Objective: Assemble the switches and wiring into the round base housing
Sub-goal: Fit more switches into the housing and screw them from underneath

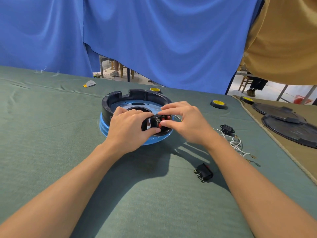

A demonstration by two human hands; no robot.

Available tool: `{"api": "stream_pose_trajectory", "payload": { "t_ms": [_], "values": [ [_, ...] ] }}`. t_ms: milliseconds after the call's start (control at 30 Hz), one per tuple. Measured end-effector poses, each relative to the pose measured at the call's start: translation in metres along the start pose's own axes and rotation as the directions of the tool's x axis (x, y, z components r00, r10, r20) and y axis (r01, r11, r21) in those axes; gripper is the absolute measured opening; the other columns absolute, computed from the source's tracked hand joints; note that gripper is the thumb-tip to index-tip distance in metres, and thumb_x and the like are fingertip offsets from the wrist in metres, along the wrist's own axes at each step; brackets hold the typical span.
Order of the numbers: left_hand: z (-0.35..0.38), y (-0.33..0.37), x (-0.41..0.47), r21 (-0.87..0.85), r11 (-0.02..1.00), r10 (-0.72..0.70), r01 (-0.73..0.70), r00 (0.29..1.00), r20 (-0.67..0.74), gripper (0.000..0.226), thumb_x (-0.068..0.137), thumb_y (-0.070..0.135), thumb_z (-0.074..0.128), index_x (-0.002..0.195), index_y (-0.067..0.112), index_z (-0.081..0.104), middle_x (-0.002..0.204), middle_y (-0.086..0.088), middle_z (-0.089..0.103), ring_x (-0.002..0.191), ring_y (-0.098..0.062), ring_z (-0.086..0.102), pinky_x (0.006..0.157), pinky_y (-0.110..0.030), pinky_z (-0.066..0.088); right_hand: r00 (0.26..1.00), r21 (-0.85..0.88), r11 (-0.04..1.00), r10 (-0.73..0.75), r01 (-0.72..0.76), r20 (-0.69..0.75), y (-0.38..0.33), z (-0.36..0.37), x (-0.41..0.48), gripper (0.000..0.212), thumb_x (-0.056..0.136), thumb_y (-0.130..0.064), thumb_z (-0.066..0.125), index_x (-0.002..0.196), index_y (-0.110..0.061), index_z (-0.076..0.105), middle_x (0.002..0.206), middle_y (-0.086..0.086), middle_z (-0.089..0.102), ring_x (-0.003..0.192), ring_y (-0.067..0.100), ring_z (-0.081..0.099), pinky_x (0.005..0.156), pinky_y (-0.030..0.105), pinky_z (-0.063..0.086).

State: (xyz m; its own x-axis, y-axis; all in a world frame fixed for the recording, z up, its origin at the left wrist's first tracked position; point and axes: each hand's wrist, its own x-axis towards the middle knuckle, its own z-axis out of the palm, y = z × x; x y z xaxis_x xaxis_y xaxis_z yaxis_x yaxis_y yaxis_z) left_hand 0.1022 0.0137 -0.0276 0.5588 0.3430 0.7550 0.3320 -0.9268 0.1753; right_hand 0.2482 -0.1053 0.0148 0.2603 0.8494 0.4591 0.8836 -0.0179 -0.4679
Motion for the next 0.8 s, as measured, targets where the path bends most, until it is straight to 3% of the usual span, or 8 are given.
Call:
{"api": "stream_pose_trajectory", "payload": {
  "t_ms": [100, 267, 333, 467, 800],
  "values": [
    [0.0, 0.0, 0.0, 0.002, 1.0, -0.006, 0.006, 1.0, 0.007, 0.043, 0.081, 0.055, 0.07, 0.109, 0.023, 0.073, 0.09, 0.004, 0.074, 0.084, -0.021, 0.066, 0.079, -0.034, 0.029, 1.0, 0.009, 1.0, -0.006, 0.006, -0.012, -0.001, -0.001, 0.004, 0.02, 0.081, -0.023, 0.077, 0.101, -0.022, 0.077, 0.109, -0.007, 0.068, 0.109, 0.012, 0.051, 0.094, 0.026, 0.039],
    [0.002, -0.001, 0.0, -0.007, 1.0, -0.012, 0.011, 1.0, -0.015, 0.049, 0.081, 0.058, 0.067, 0.11, 0.019, 0.074, 0.093, 0.002, 0.075, 0.086, -0.022, 0.067, 0.08, -0.034, 0.03, 0.997, 0.066, 0.997, 0.035, -0.03, -0.067, -0.003, 0.009, -0.007, 0.004, 0.08, -0.024, 0.076, 0.08, -0.022, 0.073, 0.072, -0.007, 0.069, 0.066, 0.005, 0.06, 0.064, 0.012, 0.044],
    [0.001, 0.0, 0.0, -0.008, 1.0, -0.011, 0.011, 1.0, -0.015, 0.05, 0.082, 0.058, 0.066, 0.11, 0.018, 0.074, 0.093, 0.001, 0.075, 0.086, -0.023, 0.067, 0.08, -0.035, 0.031, 0.994, 0.052, 0.997, 0.062, -0.058, -0.092, -0.005, 0.016, -0.011, 0.007, 0.081, -0.026, 0.075, 0.08, -0.024, 0.069, 0.071, -0.009, 0.069, 0.064, 0.003, 0.061, 0.065, 0.011, 0.046],
    [0.0, 0.0, -0.002, 0.0, 1.0, -0.005, 0.005, 1.0, 0.006, 0.048, 0.084, 0.055, 0.066, 0.114, 0.018, 0.072, 0.093, 0.002, 0.074, 0.089, -0.022, 0.066, 0.083, -0.036, 0.031, 0.98, 0.059, 0.994, 0.103, -0.095, -0.172, -0.012, 0.025, -0.012, 0.005, 0.081, -0.017, 0.073, 0.079, -0.017, 0.068, 0.072, -0.005, 0.071, 0.067, 0.006, 0.067, 0.073, 0.025, 0.055],
    [0.0, 0.001, 0.0, -0.009, 1.0, -0.03, 0.03, 0.999, 0.025, 0.04, 0.081, 0.05, 0.072, 0.107, 0.021, 0.072, 0.096, 0.004, 0.073, 0.092, -0.021, 0.064, 0.085, -0.035, 0.027, 0.928, 0.144, 0.98, 0.181, -0.141, -0.325, -0.022, 0.041, -0.019, 0.005, 0.081, -0.013, 0.072, 0.078, -0.016, 0.071, 0.067, -0.011, 0.067, 0.067, 0.007, 0.066, 0.084, 0.04, 0.054]
  ]
}}
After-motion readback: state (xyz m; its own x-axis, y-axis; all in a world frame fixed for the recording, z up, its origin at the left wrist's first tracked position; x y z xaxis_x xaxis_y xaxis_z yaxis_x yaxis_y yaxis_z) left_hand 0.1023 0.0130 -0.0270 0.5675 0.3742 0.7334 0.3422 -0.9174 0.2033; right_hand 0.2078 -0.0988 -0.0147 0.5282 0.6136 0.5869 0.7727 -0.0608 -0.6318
